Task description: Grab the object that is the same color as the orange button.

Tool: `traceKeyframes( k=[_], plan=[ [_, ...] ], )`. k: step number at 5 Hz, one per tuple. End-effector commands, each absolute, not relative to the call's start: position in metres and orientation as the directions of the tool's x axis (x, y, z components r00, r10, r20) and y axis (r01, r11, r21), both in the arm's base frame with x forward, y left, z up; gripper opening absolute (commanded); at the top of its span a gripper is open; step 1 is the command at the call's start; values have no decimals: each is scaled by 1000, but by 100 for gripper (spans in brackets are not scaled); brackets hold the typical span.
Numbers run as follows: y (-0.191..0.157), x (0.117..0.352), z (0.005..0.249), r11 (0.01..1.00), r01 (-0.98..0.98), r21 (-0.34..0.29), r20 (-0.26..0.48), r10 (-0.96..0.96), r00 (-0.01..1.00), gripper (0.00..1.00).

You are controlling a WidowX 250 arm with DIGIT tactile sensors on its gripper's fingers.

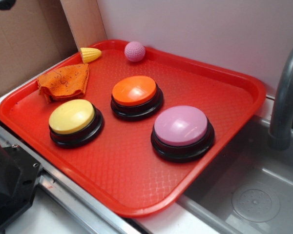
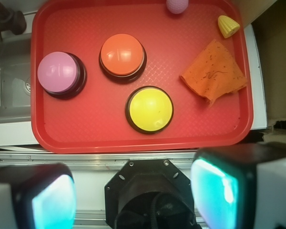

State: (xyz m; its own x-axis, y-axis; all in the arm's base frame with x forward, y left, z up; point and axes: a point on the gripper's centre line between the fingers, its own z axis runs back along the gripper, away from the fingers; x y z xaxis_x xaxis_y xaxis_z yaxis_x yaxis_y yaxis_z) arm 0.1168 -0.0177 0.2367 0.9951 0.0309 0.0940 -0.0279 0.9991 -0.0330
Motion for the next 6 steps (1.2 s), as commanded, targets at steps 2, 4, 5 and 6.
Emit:
traceKeyframes(
  k=[2,4,5,6],
  plan=[
    [2,128,230,975,-214,-57,77,218,973,100],
    [49,163,188,807,-568,-162,14,577,816,100],
    [75,174,159,702,-696,-153,-10,703,711,100],
    [95,178,135,633,-765,-122,8,771,637,100]
  ],
)
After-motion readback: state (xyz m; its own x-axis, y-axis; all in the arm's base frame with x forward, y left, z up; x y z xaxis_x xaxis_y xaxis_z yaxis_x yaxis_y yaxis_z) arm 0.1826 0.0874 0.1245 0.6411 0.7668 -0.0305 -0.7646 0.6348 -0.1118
